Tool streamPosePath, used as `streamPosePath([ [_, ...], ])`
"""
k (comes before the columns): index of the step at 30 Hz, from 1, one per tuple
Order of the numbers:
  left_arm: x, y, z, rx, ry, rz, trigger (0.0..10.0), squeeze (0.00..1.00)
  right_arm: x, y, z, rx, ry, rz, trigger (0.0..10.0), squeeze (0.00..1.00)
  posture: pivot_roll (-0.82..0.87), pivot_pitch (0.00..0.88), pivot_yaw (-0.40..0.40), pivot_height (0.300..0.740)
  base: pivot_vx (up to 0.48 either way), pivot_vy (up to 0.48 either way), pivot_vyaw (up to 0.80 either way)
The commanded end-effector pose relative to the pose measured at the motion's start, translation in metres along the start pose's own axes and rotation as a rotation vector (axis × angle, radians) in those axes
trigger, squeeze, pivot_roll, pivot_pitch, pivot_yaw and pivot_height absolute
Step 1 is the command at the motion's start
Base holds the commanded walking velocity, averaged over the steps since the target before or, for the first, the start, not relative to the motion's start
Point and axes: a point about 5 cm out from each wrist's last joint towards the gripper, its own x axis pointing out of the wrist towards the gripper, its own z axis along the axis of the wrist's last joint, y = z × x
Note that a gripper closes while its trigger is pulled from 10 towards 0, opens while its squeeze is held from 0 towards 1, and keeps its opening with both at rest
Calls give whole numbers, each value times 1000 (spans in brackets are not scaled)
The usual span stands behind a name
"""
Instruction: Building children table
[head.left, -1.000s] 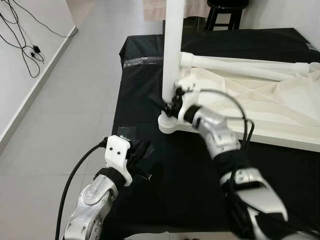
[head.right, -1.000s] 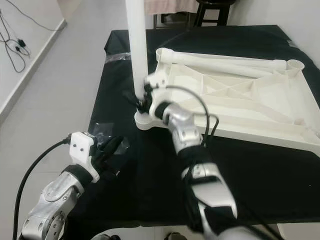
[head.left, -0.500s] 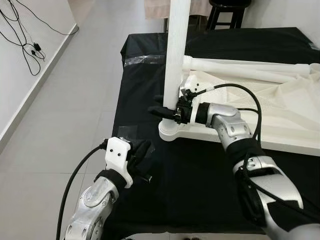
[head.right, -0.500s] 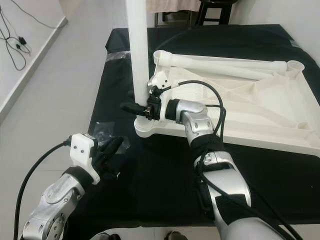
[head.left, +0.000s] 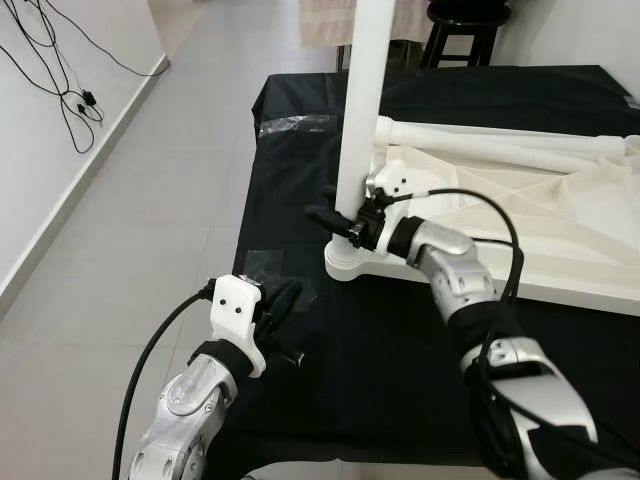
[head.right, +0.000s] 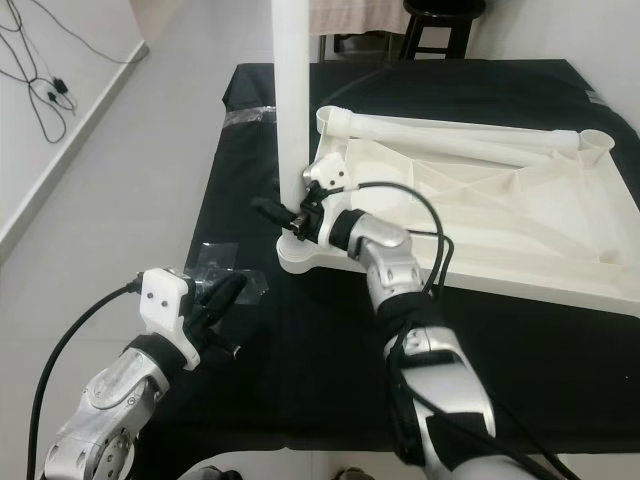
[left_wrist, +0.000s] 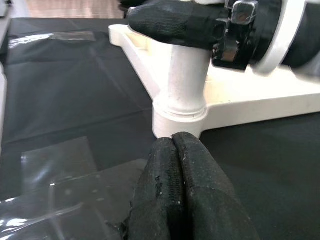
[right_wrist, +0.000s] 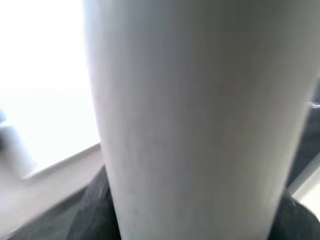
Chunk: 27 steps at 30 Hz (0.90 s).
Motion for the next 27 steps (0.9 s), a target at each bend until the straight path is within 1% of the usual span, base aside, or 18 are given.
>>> streamPosePath([
  [1,-2,2,-2,1,19,-3,10000,0,-23,9,-47,99,221,-174,0,0,50,172,22,740,0,0,0],
  [2,-1,3,-3,1,20,-4,10000,0,-26,33,-41,165,175,-144,0,0,45,168,22,740,0,0,0],
  [7,-1,3,-3,1,21,-4,10000,0,-26,37,-40,176,162,-130,0,0,45,168,22,740,0,0,0],
  [8,1,3,-5,2,18,-3,10000,0,-14,28,-37,54,165,-140,10000,0,56,137,-3,740,0,0,0],
  [10,1,3,-5,3,14,3,10000,0,-9,23,-34,17,152,-136,10000,0,56,136,-3,740,0,0,0],
  [11,2,3,-5,4,12,7,10000,0,-5,18,-30,-10,141,-127,10000,337,58,134,-2,740,0,0,0],
  [12,2,3,-5,4,12,7,10000,0,-5,18,-30,-10,141,-127,10000,337,58,134,-2,740,0,0,0],
  [13,2,3,-5,5,11,10,10000,0,-2,14,-26,-11,129,-113,10000,1000,58,134,-3,740,0,0,0],
  [18,3,2,-5,3,11,5,10000,0,4,10,-10,-9,86,-39,10000,1000,57,132,-4,740,0,0,0],
  [19,3,1,-5,2,12,-1,10000,0,6,6,-2,-13,64,23,10000,216,55,134,-2,740,0,0,0],
  [20,3,1,-5,2,12,-1,10000,0,6,6,-2,-13,64,23,10000,216,55,134,-2,740,0,0,0],
  [21,4,0,-5,0,12,-5,10000,0,9,-1,6,-15,49,93,10000,0,56,137,-3,740,0,0,0],
  [22,4,0,-5,0,12,-5,10000,0,9,-1,6,-15,49,93,10000,0,56,137,-3,740,0,0,0],
  [23,4,-1,-5,-1,11,-8,10000,0,12,-11,19,-43,42,246,10000,0,62,138,-6,740,0,0,0],
  [24,5,-1,-5,-1,11,-6,10000,0,12,-14,23,-56,47,323,10000,0,64,138,-9,740,0,0,0],
  [25,5,-1,-5,-1,11,-6,10000,0,12,-14,23,-56,47,323,10000,0,64,138,-9,740,0,0,0],
  [26,5,-2,-5,-1,9,-2,10000,0,13,-18,27,-53,63,429,10000,0,65,139,-14,740,0,0,0],
  [27,5,-2,-5,-1,7,0,10000,0,14,-19,27,-31,72,471,10000,0,64,139,-14,740,0,0,0],
])
